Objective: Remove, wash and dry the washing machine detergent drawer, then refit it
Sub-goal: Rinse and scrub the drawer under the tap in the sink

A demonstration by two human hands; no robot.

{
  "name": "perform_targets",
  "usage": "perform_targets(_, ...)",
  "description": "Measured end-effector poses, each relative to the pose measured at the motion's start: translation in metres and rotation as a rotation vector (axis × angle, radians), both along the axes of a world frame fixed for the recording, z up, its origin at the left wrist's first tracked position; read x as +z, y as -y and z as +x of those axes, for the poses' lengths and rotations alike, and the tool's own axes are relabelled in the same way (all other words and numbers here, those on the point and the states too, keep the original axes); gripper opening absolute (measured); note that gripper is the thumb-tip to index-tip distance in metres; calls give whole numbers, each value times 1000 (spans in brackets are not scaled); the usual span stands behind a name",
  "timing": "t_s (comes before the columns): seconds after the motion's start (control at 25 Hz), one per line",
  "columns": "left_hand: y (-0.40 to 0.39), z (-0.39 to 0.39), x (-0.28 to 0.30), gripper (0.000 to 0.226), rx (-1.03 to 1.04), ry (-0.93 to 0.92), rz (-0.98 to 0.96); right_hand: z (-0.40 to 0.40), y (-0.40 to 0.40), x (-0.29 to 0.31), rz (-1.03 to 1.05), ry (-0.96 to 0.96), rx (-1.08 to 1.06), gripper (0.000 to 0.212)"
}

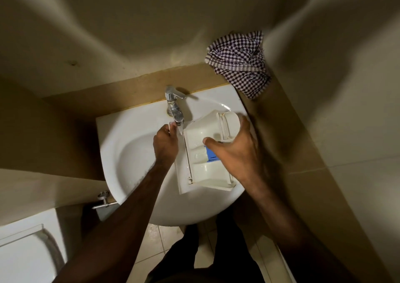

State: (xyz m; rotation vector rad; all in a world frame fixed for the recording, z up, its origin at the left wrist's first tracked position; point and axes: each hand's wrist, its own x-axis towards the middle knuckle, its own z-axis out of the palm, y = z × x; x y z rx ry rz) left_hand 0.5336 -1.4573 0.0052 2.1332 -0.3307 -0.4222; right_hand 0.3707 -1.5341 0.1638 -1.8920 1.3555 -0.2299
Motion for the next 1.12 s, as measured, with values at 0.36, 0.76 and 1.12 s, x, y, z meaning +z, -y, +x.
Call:
perform_targets(0.36, 3, 9, -13, 26, -99, -168, 46, 0, -19, -12, -204, -130, 67, 95)
perform_targets(0.76, -2, 9, -19, 13, -179, -400, -131, -1, -15, -14, -254, -113, 103, 96)
perform_targets(1.12, -13, -1, -22, 52, -157, -108, -34, -3, -15, -30, -185, -33, 7, 97)
